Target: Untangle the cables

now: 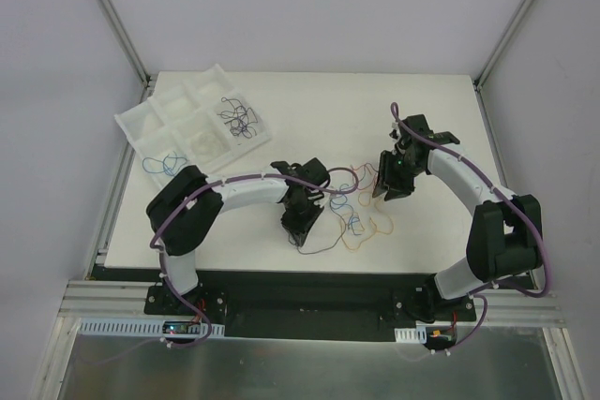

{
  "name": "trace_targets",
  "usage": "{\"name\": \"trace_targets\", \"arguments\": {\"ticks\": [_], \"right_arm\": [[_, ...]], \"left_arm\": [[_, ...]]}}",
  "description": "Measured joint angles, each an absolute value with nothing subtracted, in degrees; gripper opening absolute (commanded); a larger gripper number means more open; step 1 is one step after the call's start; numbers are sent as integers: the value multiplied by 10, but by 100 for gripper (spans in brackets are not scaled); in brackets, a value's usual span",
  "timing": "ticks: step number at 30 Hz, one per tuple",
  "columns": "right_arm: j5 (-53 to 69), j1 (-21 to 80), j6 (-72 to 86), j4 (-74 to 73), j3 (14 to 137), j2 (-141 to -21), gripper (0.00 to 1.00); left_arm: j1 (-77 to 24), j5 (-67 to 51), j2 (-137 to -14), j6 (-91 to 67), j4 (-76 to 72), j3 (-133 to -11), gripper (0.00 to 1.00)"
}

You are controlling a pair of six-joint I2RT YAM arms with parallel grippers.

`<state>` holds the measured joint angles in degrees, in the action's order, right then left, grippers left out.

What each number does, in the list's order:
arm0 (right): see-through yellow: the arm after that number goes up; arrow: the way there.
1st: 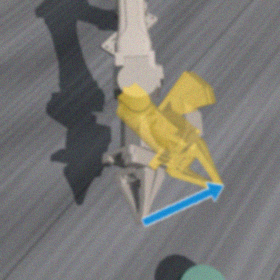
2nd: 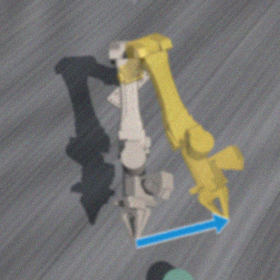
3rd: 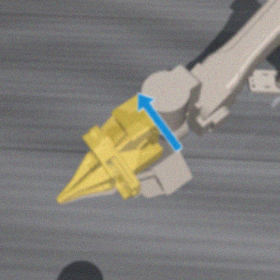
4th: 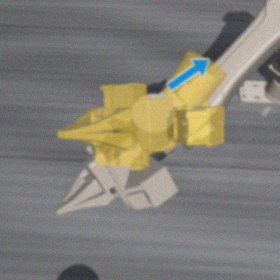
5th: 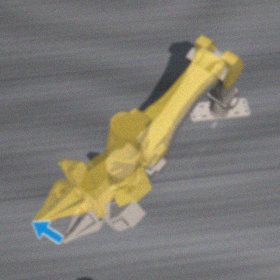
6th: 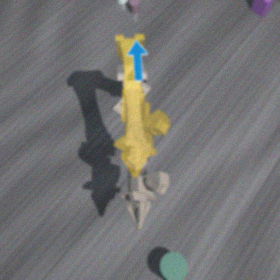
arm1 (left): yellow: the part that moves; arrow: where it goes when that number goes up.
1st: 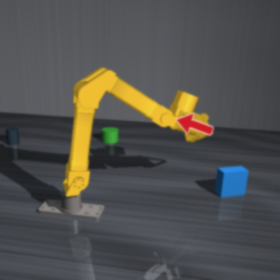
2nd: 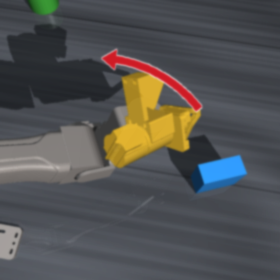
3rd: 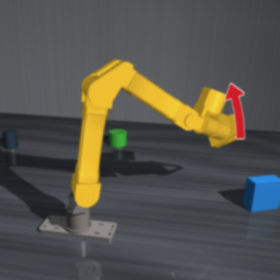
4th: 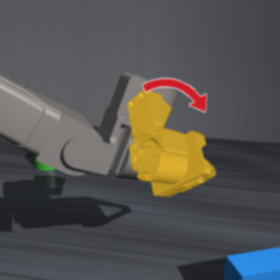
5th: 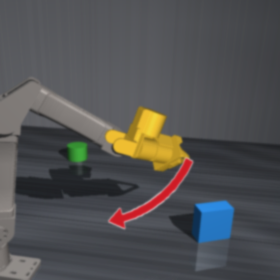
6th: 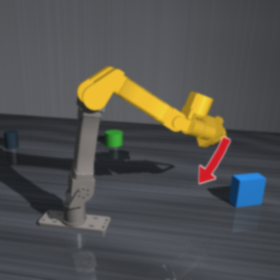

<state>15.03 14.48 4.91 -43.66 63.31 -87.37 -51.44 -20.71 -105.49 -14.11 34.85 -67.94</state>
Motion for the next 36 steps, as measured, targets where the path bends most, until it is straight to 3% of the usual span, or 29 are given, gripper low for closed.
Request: {"name": "trace_targets", "arguments": {"ticks": [4, 16, 27, 29, 36], "right_arm": [[143, 145, 46, -439, 633, -874, 66], [113, 145, 40, -458, 638, -860, 69], [111, 145, 37, -468, 647, -845, 82], [102, 145, 39, -472, 647, -844, 88], [55, 118, 51, -493, 647, -844, 92]], "left_arm": [[-514, -154, -1029, -128, 359, -686, 0], [-514, -70, -844, -83, 357, -953, 0], [-514, 39, -835, -13, 340, -1192, 0], [-514, 90, -827, 11, 308, -1205, 0], [-514, 262, -749, 98, 177, -1151, 0]]}}
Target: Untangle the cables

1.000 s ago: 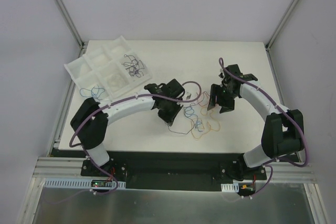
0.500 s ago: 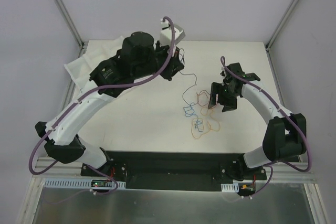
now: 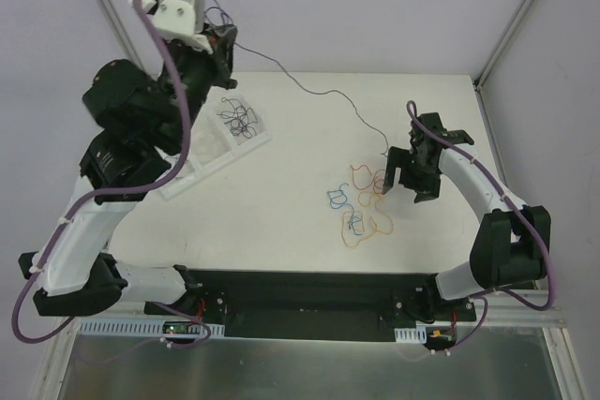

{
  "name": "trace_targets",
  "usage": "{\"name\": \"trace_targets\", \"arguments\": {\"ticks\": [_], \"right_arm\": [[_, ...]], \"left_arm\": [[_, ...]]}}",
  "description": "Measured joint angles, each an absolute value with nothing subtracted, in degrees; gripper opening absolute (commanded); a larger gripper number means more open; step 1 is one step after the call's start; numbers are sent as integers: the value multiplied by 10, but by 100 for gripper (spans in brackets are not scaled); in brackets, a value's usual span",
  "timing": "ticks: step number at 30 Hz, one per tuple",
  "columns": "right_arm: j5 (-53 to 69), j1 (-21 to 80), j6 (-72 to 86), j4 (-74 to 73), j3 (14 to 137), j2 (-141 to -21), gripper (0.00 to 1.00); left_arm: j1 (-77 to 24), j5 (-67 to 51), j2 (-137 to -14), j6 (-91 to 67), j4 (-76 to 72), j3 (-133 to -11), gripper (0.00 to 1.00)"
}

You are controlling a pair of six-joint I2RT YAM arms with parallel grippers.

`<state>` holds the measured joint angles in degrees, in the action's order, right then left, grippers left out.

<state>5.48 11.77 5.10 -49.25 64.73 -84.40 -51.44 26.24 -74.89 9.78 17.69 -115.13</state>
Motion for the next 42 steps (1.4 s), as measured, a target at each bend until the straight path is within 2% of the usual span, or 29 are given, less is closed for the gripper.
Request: {"name": "trace_targets", "arguments": {"ticks": [5, 10, 14, 21, 28, 35, 42], "right_arm": [[71, 100, 49, -491, 646, -843, 91], [204, 102, 50, -449, 622, -830, 91], [280, 135, 50, -435, 638, -830, 91], [279, 198, 34, -474, 778, -823, 92], [276, 195, 36, -498, 761, -822, 91], [270, 195, 35, -510, 761, -823, 91], [263, 195, 34, -516, 759, -823, 91]], "left_arm": [[-514, 376, -678, 159, 102, -1083, 0], [-514, 478, -646, 190, 68, -1001, 0], [-514, 504, -648, 173, 91, -936, 0], [-508, 483, -637, 80, 160, -825, 0], [-487, 440, -621, -7, 196, -806, 0], [-399, 359, -607, -91, 222, -721, 0], [-396, 313, -625, -130, 270, -703, 0]]}}
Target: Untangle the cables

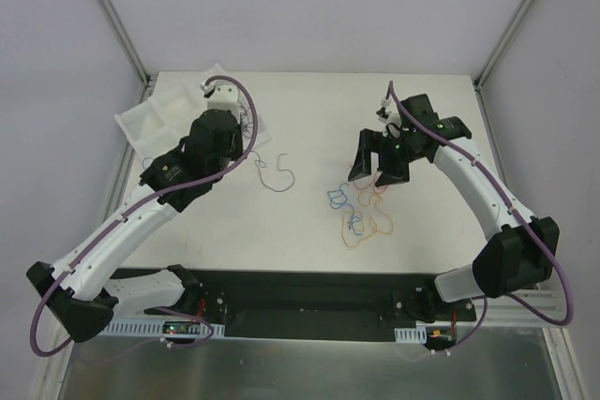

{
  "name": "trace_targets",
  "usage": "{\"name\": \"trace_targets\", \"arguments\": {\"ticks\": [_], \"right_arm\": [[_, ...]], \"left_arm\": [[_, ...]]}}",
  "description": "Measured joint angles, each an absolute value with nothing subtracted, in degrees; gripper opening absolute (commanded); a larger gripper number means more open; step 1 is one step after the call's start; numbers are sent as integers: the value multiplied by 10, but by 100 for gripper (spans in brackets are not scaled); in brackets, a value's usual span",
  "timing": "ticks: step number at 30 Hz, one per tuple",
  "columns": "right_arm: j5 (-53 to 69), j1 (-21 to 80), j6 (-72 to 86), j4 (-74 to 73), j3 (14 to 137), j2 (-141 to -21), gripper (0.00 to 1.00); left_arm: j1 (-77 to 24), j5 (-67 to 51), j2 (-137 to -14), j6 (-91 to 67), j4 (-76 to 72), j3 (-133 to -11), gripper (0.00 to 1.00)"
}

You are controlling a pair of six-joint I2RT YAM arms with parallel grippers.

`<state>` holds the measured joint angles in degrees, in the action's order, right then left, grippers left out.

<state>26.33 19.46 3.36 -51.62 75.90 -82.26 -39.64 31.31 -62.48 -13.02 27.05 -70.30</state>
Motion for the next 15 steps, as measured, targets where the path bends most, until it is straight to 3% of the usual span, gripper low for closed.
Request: {"name": "trace_targets", "arguments": {"ticks": [5, 15], "right_arm": [[262, 193, 34, -519, 758, -827, 91], [259, 186, 33, -528, 755, -833, 91]], "left_arm": [[-365, 255, -671, -136, 279, -715, 4], [-328, 69, -955, -162, 322, -766, 8]]}}
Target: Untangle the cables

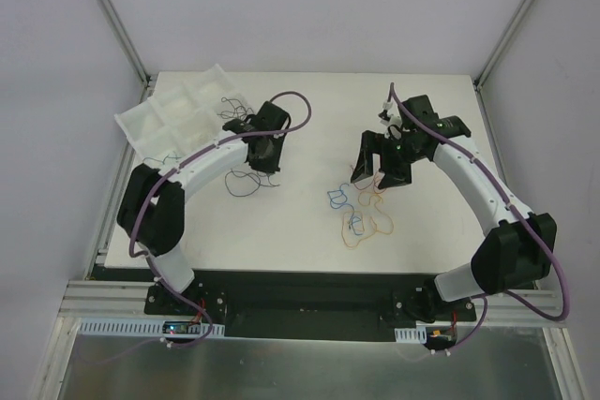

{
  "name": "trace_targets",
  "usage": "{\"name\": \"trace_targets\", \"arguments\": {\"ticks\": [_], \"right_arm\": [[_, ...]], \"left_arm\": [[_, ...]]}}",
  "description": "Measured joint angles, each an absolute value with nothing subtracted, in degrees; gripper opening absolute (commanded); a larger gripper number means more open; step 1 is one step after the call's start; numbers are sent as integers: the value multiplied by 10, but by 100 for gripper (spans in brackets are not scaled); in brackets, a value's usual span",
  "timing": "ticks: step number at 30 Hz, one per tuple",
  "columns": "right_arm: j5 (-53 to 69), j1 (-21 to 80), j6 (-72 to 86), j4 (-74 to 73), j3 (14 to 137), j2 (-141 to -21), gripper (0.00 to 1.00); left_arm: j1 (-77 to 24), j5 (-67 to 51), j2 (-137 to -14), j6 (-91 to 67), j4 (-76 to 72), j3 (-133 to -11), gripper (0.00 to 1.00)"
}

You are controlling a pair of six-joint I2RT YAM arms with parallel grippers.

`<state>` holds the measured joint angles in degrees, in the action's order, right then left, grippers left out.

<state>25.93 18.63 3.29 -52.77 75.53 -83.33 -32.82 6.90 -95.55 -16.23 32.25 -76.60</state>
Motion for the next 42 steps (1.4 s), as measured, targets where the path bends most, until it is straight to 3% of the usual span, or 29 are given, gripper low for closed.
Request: {"name": "trace_targets", "arguments": {"ticks": [5, 11, 15, 18, 21, 26, 30, 33, 38, 42], "right_arm": [[259, 180, 32, -530, 751, -835, 91], [260, 179, 32, -530, 751, -850, 91], [260, 179, 31, -530, 748, -855, 91], [260, 178, 30, -530, 746, -856, 91], [260, 175, 28, -530, 745, -856, 91], [260, 168, 27, -530, 745, -856, 91], [262, 164, 26, -530, 745, -856, 91], [264, 164, 25, -529, 745, -856, 91], [269, 163, 24, -529, 737, -856, 90], [275, 163, 24, -529, 736, -856, 90]], "left_arm": [[-310, 43, -1008, -170, 347, -766, 14], [-263, 4, -1008, -174, 350, -766, 45], [-231, -15, -1009, -172, 348, -766, 55], [-223, -21, -1009, -171, 348, -766, 79], [-223, -26, -1009, -179, 348, -766, 83], [-222, -28, -1017, -206, 345, -760, 82], [-220, -34, -1043, -220, 332, -749, 76], [-220, -44, -1072, -230, 313, -739, 63], [-217, -55, -1087, -233, 291, -730, 54], [-215, -68, -1084, -239, 263, -716, 31]]}}
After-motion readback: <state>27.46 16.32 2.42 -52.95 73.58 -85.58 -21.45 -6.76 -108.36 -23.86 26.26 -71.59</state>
